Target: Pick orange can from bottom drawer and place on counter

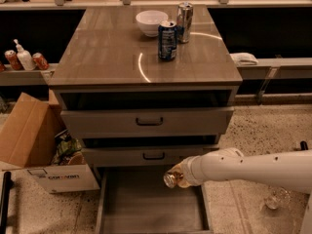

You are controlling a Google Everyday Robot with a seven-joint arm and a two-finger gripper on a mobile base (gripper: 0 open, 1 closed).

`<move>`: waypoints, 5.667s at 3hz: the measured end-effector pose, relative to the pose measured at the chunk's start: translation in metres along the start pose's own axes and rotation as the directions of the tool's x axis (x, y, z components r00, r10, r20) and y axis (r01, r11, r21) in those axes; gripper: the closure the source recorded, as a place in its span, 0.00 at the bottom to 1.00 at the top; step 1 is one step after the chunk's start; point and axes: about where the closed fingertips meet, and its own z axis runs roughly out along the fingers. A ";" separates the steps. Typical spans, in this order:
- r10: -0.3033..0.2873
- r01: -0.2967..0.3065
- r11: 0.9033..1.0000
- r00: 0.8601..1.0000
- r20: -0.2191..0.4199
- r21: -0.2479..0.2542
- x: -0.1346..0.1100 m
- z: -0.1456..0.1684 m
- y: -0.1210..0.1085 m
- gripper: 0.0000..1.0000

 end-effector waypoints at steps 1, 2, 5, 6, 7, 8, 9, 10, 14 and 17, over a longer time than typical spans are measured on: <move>-0.002 0.002 1.000 1.000 0.002 0.001 -0.001 0.000 0.000 1.00; -0.066 0.065 0.998 0.997 0.046 0.021 -0.019 -0.023 -0.005 1.00; -0.264 0.246 0.959 0.956 0.125 0.143 -0.069 -0.148 -0.036 1.00; -0.276 0.243 0.944 0.952 0.132 0.224 -0.064 -0.175 -0.042 1.00; -0.281 0.246 0.939 0.952 0.123 0.241 -0.059 -0.183 -0.039 1.00; -0.288 0.253 0.933 0.951 0.111 0.255 -0.058 -0.196 -0.043 1.00; -0.324 0.292 0.903 0.944 0.054 0.316 -0.058 -0.243 -0.060 1.00; -0.355 0.348 0.863 0.933 -0.051 0.367 -0.052 -0.305 -0.078 1.00; -0.402 0.464 0.798 0.885 -0.234 0.386 -0.017 -0.401 -0.144 1.00; -0.469 0.532 0.807 0.841 -0.271 0.256 0.009 -0.399 -0.260 1.00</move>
Offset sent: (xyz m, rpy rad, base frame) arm -0.0343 0.0128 0.0745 0.0732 -0.0696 0.1967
